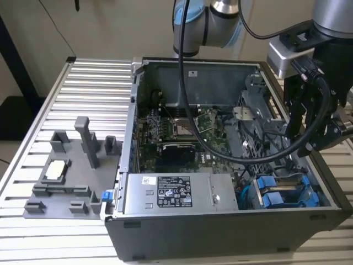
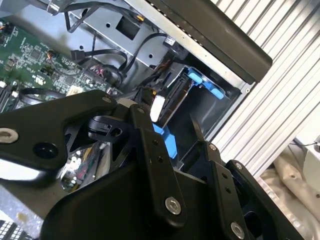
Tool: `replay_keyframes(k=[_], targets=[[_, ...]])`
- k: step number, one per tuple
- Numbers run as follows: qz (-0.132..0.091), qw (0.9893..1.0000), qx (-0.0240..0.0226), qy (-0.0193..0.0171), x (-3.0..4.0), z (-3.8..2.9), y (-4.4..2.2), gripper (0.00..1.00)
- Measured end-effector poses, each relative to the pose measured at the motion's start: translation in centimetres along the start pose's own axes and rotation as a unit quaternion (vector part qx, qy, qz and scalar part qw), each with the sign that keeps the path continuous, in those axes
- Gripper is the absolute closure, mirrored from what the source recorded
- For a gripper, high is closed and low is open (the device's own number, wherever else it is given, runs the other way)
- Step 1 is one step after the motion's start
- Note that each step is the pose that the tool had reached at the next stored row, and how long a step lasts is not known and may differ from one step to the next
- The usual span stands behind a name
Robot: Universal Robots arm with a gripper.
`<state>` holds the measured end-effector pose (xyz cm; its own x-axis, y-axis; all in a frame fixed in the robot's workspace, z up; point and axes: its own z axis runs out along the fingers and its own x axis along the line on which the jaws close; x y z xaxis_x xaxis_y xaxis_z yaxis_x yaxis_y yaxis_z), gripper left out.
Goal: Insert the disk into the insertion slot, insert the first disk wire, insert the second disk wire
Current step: 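Insert the first disk wire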
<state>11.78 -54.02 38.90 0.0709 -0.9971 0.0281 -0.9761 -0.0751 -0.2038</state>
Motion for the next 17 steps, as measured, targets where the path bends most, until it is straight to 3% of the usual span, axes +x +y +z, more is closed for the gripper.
replay_keyframes(k=[6, 12, 17], targets=[[0.0, 1.0, 0.0001, -0.0001, 0.0, 0.01, 0.01, 0.55], [0.0, 1.0, 0.0001, 0.0, 0.0, 0.01, 0.0, 0.8], [0.0, 1.0, 0.0002, 0.0, 0.0, 0.01, 0.0, 0.81]])
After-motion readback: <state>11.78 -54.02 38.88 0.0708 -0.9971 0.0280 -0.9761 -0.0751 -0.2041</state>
